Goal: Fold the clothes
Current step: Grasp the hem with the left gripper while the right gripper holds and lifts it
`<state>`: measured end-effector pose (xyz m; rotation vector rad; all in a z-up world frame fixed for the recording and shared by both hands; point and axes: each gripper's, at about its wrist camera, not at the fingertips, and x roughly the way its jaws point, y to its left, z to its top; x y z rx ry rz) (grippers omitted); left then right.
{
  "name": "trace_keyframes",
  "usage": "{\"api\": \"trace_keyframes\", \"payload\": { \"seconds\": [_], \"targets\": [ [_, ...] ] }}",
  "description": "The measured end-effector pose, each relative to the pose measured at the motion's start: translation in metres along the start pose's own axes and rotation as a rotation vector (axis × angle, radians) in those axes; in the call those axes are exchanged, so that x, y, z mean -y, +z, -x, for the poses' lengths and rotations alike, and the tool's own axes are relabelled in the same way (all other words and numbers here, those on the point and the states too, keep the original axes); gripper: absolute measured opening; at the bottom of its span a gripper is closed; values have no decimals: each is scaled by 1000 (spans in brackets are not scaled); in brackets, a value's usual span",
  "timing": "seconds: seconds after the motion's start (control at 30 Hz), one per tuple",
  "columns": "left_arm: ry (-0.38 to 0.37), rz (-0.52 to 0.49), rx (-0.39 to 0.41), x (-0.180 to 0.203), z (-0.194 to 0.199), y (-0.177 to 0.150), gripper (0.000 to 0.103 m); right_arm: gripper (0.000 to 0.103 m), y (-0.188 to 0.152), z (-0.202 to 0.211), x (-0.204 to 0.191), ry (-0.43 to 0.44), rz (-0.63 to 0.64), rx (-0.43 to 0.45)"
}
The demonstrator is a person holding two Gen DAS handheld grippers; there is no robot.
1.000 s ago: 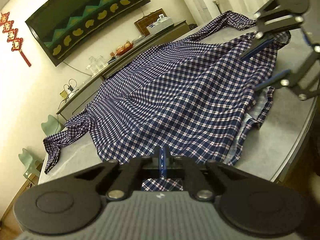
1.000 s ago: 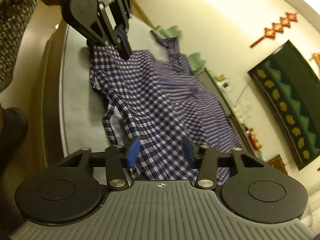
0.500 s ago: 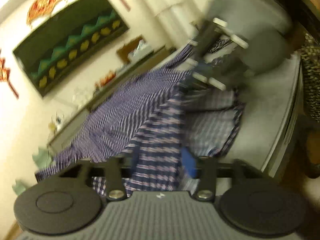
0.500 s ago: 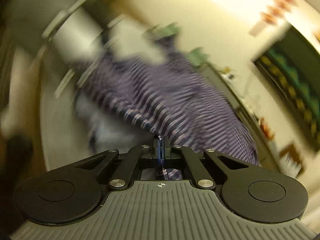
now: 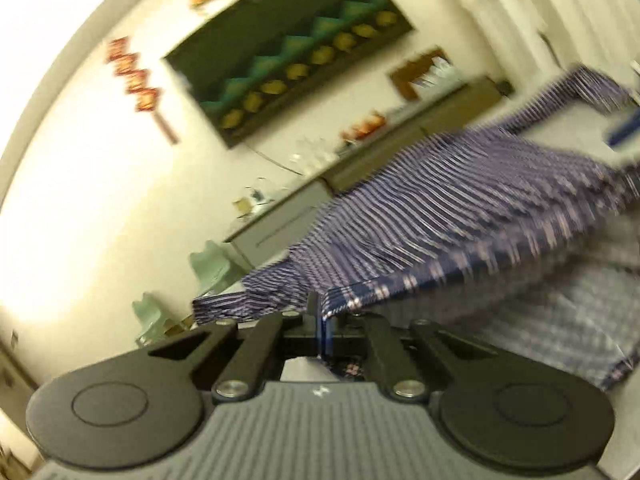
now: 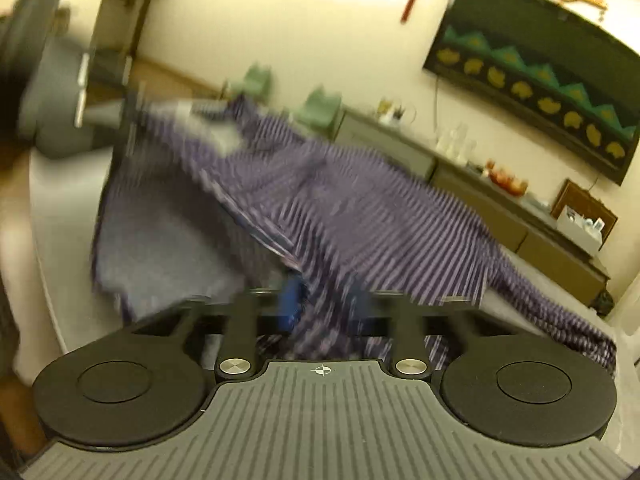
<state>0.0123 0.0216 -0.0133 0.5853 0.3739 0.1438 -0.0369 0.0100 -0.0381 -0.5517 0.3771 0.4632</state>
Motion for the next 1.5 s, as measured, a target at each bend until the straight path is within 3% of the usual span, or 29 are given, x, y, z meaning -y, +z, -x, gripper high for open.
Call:
{"api": "trace_keyframes", "payload": {
  "seconds": [0.03,0.17,0.27,0.37,0.4,0.47,0.5,0.53,0.6,0.67,0.7,0.73,0.8,0.87,0.93,1.0,1.07,1.1,1.17,1.27,1.3,1.4,1.47,1.5],
  "targets": [
    [9,25,0,-4,1,1,2,70,-3,0,-8,-17,50,-10],
    [-2,149,-16,-27,1,6,2,65,-12,-1,-28,-68,189,-44],
    [-32,227,-19,-42,5,9,2,68,-1,15,-33,-44,162,36],
    [-38,267,6,-50,14,11,2,75,7,11,-58,-32,218,59],
    [-30,273,19,-54,17,11,2,74,10,10,-66,-29,239,65],
    [3,291,30,-62,24,10,2,66,11,-12,-74,-105,290,-16],
    [25,304,27,-66,26,8,2,54,10,-23,-74,-138,303,-70],
    [40,315,19,-71,27,5,2,42,10,-27,-63,-172,274,-110],
    [51,338,0,-80,30,-5,2,32,8,-33,-37,-239,201,-185],
    [42,339,-19,-85,30,-10,2,30,5,-21,-1,-250,40,-227],
    [31,336,-35,-86,28,-13,2,18,2,-15,13,-252,-23,-247],
    [12,336,-49,-87,27,-15,2,10,-1,-8,25,-238,-85,-250],
    [17,338,-25,-91,33,-15,2,3,-8,6,48,-201,-207,-248],
    [42,373,40,-102,52,-12,2,2,-3,52,77,-162,-376,-105],
    [39,419,31,-111,57,-11,2,2,-19,57,85,-118,-505,-131],
    [-85,385,-117,-98,30,-19,2,2,-36,60,92,-72,-630,-172],
    [-113,323,-209,-77,12,-27,2,3,-54,62,98,-25,-755,-212],
    [-108,282,-211,-70,11,-28,3,3,-63,63,102,-2,-817,-232],
    [-73,249,-186,-68,18,-24,7,9,-57,68,98,16,-824,-202],
    [-36,282,-186,-75,25,-23,28,32,-46,83,98,-9,-835,-121],
    [-26,296,-208,-77,26,-26,36,47,-46,86,99,-30,-846,-110],
    [47,227,-174,-62,46,-25,39,50,-48,87,100,-68,-846,-137],
    [101,169,-141,-49,62,-24,48,50,-48,86,95,-66,-820,-165],
    [141,131,-96,-39,74,-21,49,50,-46,86,92,-68,-793,-175]
  ]
}}
